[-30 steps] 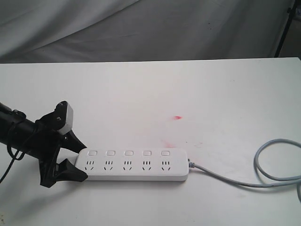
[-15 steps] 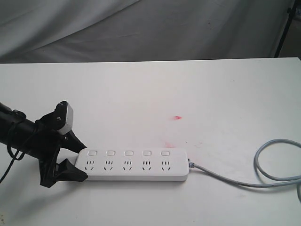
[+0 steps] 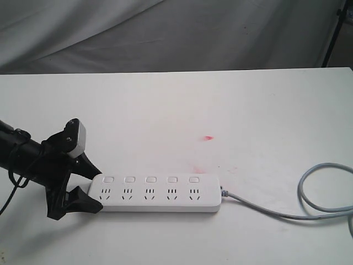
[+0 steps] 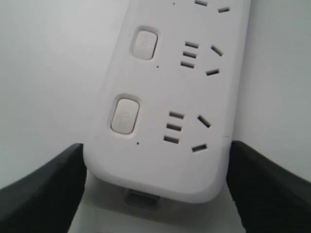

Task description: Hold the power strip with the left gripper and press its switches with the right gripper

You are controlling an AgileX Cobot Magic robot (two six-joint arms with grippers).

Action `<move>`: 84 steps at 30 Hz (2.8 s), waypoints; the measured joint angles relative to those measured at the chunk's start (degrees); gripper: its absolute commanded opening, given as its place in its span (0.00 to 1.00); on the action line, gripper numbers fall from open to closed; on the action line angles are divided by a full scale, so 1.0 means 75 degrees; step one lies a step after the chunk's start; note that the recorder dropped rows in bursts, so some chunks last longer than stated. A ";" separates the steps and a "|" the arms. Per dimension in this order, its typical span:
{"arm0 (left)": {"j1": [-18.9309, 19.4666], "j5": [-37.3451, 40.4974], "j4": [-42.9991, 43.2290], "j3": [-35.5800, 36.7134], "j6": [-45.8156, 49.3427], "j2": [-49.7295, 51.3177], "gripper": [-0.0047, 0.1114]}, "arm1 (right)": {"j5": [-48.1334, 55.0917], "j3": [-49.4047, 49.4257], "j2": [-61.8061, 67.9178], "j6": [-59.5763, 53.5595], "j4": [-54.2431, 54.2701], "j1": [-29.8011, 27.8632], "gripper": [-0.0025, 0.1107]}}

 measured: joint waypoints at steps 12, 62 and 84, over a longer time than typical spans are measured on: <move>0.0000 0.0000 0.0000 0.0000 0.0000 0.0000 0.29 | -0.0660 0.1530 -0.0017 0.1497 -0.1125 0.0000 0.02; 0.0000 0.0000 0.0000 0.0000 0.0000 0.0000 0.29 | -0.0839 0.3408 -0.0003 0.1557 -0.0749 0.0000 0.02; 0.0000 0.0000 0.0000 0.0000 0.0000 0.0000 0.29 | -0.0822 0.3408 -0.0003 0.1573 -0.0749 0.0000 0.02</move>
